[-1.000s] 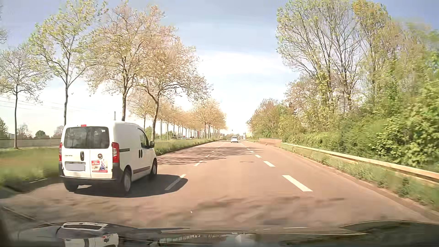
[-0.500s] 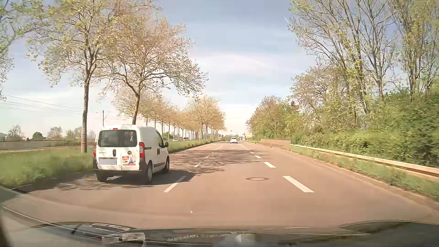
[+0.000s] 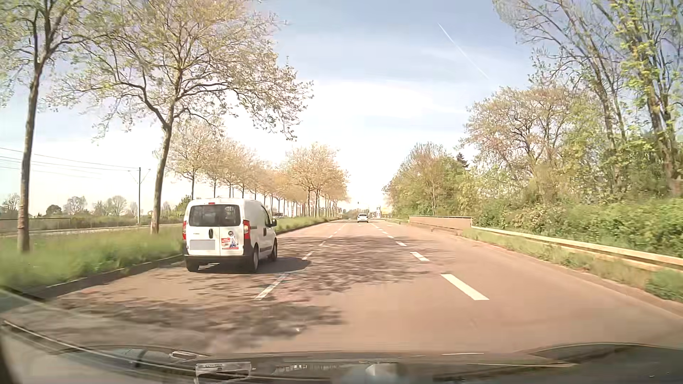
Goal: Follow the waypoints while adhering to traffic rules and regulations
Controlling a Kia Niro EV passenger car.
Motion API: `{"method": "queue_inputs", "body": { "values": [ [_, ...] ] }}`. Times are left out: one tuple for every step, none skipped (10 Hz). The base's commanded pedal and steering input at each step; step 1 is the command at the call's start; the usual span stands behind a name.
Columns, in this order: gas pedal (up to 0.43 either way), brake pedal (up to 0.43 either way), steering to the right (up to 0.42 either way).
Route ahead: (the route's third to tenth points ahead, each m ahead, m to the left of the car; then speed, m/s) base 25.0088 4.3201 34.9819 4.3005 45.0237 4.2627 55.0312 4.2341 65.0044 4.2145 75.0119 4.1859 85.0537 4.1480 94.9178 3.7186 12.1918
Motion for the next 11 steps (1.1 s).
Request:
{"method": "queue_inputs", "body": {
  "values": [
    [0.087,0.000,0.003],
    [0.087,0.000,0.003],
    [0.098,0.000,0.003],
    [0.098,0.000,0.002],
    [0.098,0.000,0.002],
    [0.098,0.000,0.002],
    [0.098,0.000,0.002],
    [0.098,0.000,0.002],
    [0.098,0.000,0.002],
    [0.098,0.000,0.002],
    [0.098,0.000,0.002]
  ]
}}
